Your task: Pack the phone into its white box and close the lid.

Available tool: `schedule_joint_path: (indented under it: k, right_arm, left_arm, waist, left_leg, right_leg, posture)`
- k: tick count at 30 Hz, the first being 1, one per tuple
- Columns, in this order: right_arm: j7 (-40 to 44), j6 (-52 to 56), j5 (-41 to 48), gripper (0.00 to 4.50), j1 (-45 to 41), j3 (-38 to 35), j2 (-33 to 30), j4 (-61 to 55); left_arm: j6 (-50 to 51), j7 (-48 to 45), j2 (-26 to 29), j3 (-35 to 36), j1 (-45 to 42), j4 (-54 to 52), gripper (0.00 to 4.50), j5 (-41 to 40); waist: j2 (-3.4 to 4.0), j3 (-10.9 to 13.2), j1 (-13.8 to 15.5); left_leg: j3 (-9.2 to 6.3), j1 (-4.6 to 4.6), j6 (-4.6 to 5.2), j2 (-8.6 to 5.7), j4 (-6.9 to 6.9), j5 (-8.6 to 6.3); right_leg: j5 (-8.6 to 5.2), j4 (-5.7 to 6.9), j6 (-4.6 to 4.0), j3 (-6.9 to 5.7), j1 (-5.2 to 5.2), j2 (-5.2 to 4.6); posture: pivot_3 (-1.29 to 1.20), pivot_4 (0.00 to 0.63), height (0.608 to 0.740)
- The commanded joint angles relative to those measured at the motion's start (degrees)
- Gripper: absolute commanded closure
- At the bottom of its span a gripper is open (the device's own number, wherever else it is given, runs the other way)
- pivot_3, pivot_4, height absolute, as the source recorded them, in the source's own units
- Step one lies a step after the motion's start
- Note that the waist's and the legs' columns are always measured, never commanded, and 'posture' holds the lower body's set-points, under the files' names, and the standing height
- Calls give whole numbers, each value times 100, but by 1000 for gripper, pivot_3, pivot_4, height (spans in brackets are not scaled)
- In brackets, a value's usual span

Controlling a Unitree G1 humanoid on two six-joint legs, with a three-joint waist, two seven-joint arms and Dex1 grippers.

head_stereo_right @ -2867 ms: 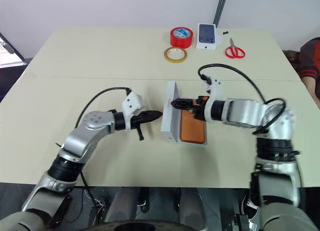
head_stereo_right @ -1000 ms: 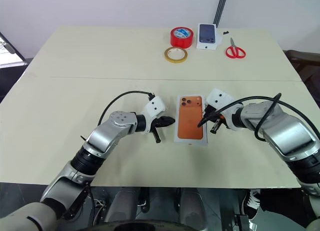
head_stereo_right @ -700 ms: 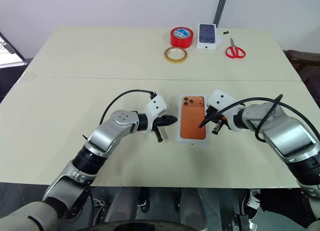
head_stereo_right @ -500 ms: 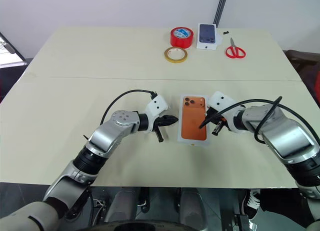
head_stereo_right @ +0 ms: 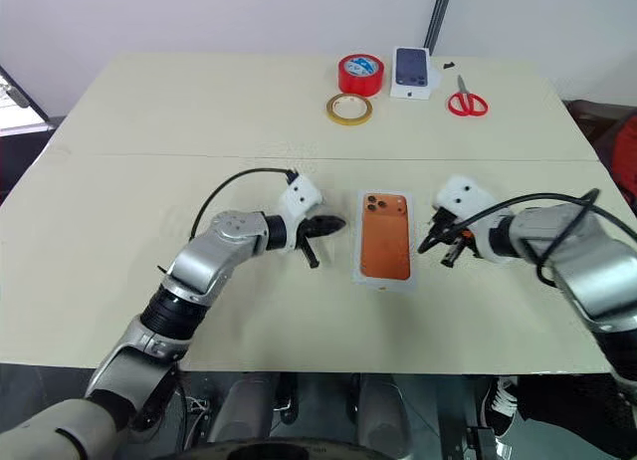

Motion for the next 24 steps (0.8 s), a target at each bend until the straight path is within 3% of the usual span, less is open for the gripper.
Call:
schedule_joint_path:
  k: [1, 6, 12, 16, 24]
  right_arm:
    - [471, -156, 495, 4451, 395, -664, -13, -469]
    - [537, 129, 1030, 4451, 915, -809, 192, -1242]
    - [-276, 568, 671, 4451, 1017, -213, 562, -1214]
    - [-330, 584, 634, 4451, 1084, -165, 497, -1197]
    - [-264, -410, 463, 4451, 788, -718, 608, -614]
  left_arm:
    - [-147, 89, -306, 163, -353, 110, 4500, -127]
    - [-374, 35, -576, -160, -547, 583, 4500, 98]
    - [-239, -52, -630, -660, -648, 1061, 4500, 419]
    - [-194, -87, -631, -703, -588, 1097, 4500, 468]
    - [-314, 270, -343, 309, -262, 326, 4500, 159]
  waist:
    - [-1, 0, 23]
    - [-2, -1, 65]
    - [-2, -2, 97]
    - [-12, -12, 120]
    - [-11, -11, 91]
  left_leg:
    - [-2, 0, 0, 0, 0, 0]
    - [-2, 5, 0, -3, 2, 0]
    - [-1, 9, 0, -2, 6, 0]
    - [-3, 21, 0, -1, 6, -1]
    - [-2, 56, 4, 6, -2, -5]
  right_leg:
    - [-1, -1, 1, -1, 2, 1]
    - [-1, 1, 4, 0, 6, 1]
    - [-9, 6, -11, 0, 6, 1]
    - [-13, 3, -17, 0, 21, 1]
    - [-15, -7, -20, 1, 49, 0]
  posture:
    - [0, 150, 736]
    - [0, 150, 736]
    - [0, 150, 736]
    - [0, 150, 736]
    - [0, 150, 736]
